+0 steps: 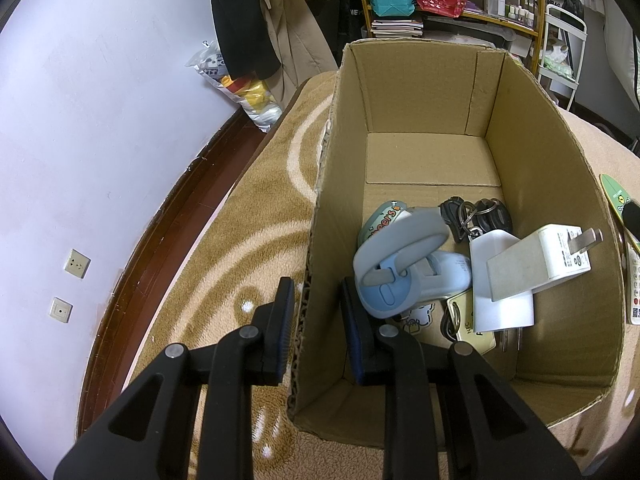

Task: Organize rigid objects
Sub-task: 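Move the right gripper to the white Midea remote and close on it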

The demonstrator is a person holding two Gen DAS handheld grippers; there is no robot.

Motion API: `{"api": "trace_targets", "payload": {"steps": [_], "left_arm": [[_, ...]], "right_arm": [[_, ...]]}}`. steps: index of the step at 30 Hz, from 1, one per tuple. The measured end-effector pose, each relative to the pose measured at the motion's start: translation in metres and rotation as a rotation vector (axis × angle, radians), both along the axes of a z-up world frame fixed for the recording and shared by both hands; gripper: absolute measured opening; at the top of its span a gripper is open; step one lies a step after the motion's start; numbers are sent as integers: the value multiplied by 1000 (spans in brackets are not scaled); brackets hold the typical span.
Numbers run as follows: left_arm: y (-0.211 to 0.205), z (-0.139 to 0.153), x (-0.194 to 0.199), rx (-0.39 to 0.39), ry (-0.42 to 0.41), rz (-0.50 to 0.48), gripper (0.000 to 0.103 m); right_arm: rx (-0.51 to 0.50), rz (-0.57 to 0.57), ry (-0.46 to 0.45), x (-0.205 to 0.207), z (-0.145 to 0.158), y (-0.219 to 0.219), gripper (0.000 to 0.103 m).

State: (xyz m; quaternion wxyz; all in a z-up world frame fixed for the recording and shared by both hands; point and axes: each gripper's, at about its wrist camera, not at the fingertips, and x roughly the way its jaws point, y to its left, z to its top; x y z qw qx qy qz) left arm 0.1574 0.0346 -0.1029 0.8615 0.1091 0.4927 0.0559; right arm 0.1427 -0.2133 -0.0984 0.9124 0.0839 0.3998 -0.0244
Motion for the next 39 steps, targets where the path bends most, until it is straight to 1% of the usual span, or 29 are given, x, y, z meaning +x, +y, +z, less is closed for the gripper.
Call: {"api": "trace_targets", "payload": {"steps": [4, 10, 16, 21, 22, 24, 25, 26, 27, 29, 30, 33, 39], "left_arm": [[0, 0, 0, -1, 0, 0, 23], [0, 0, 0, -1, 0, 0, 23], [0, 0, 0, 0, 0, 0, 23], [0, 0, 0, 0, 0, 0, 23], [0, 0, 0, 0, 0, 0, 23], [0, 0, 0, 0, 0, 0, 23], [0, 0, 0, 1, 0, 0, 23], [0, 0, 0, 0, 0, 0, 23], [0, 0, 0, 0, 0, 0, 23], [0, 0, 0, 1, 0, 0, 23], [0, 0, 0, 1, 0, 0, 23], [0, 0, 0, 0, 0, 0, 23], [1, 0, 0, 1, 0, 0, 23]], "right_arm": [[24, -17, 44, -2, -15, -7, 103], [48, -41, 83, -1, -35, -15, 103], [84, -50, 161, -2, -57, -19, 103], [102, -40, 222, -1, -68, -17, 103], [108, -38, 236, -1, -71, -16, 100], [72, -49, 249, -3, -74, -13, 90], [57, -50, 252, -3, -74, -13, 89], [46, -52, 254, -3, -74, -13, 84], [37, -54, 256, -4, -74, -12, 73], [40, -51, 263, -3, -73, -16, 59], [48, -56, 262, -4, -73, -18, 55], [76, -72, 256, -5, -73, -24, 53], [57, -81, 252, -5, -71, -22, 53]]}}
